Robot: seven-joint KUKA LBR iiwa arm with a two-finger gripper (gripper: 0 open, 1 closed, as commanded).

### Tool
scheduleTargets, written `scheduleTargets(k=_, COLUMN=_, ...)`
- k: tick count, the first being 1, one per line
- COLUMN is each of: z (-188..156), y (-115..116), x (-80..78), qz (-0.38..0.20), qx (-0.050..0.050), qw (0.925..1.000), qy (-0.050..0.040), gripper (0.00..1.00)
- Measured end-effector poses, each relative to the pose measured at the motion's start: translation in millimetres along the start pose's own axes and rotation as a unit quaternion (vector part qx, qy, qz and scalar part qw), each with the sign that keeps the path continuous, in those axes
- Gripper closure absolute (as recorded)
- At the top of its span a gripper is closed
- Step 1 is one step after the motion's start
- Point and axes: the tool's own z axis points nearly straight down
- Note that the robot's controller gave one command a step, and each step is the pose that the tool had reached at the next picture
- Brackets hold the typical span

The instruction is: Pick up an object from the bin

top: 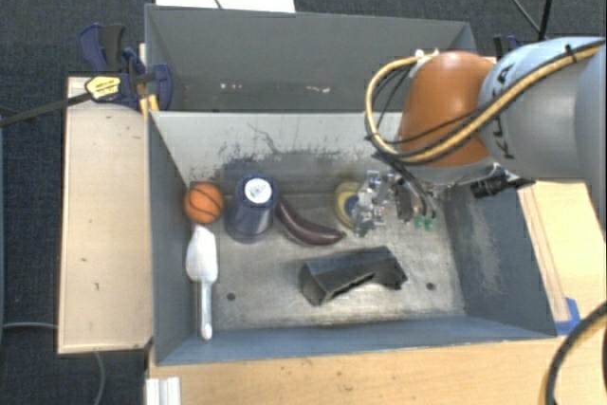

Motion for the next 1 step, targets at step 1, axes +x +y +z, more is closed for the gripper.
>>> scheduleTargets(k=1, z=-13.4, y=-13.0, x=14.5, qz=0.028, qx=0.0, qw=0.9996, qy=-0.0004, gripper=0.0)
